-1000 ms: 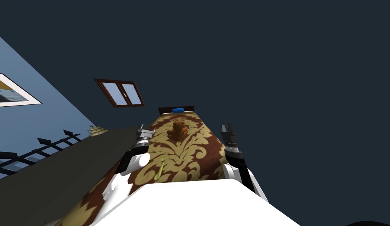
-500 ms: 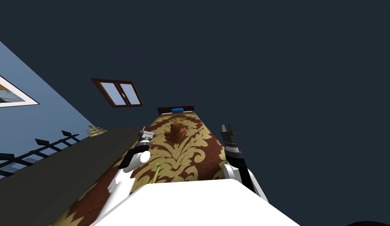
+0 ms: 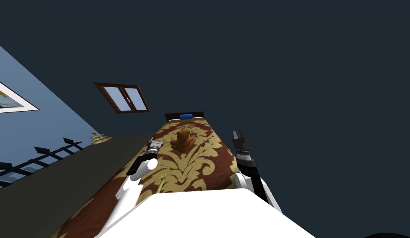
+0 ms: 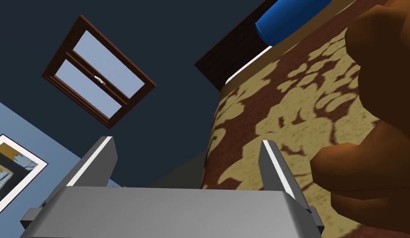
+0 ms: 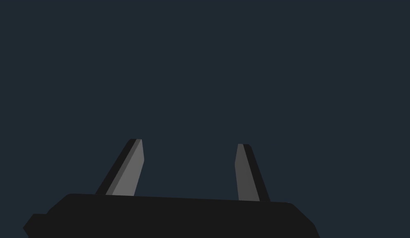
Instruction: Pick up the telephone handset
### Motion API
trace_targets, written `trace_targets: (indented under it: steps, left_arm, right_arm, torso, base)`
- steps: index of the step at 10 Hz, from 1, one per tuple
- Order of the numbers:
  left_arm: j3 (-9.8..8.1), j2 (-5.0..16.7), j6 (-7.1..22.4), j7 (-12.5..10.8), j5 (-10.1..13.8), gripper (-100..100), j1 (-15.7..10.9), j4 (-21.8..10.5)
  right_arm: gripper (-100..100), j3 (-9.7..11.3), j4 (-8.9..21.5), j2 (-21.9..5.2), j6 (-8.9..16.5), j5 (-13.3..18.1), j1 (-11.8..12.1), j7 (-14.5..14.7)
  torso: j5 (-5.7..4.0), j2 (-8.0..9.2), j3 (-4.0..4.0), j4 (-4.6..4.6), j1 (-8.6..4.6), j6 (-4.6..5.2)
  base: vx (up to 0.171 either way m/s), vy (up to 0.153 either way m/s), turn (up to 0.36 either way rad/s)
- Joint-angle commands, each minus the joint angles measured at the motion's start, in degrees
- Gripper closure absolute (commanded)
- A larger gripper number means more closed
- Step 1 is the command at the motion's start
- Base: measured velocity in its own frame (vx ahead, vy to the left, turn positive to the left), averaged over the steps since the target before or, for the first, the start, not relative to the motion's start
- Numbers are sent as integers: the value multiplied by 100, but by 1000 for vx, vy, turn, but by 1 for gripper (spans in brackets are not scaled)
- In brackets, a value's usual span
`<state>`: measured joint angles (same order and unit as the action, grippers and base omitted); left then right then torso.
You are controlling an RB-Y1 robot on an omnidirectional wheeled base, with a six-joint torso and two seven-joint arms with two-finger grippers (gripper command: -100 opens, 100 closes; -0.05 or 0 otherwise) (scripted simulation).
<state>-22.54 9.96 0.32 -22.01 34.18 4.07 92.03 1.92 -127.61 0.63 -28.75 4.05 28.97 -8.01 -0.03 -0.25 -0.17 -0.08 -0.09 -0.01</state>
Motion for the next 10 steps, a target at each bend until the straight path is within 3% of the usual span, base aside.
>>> trace_targets:
  steps: [1, 10]
  left_arm:
    - [-163, 32, 283, -123, 41, -100, -167, -286]
    - [-549, 182, 1057, -557, 68, -100, -604, -1704]
  right_arm:
    - [0, 0, 0, 0, 0, 0, 0, 0]
    - [0, 0, 0, 0, 0, 0, 0, 0]
  torso:
    - [0, 0, 0, 0, 0, 0]
    - [0, 9, 6, 3, 4, 0]
  base:
    - [68, -48, 12]
    - [46, -36, 7]
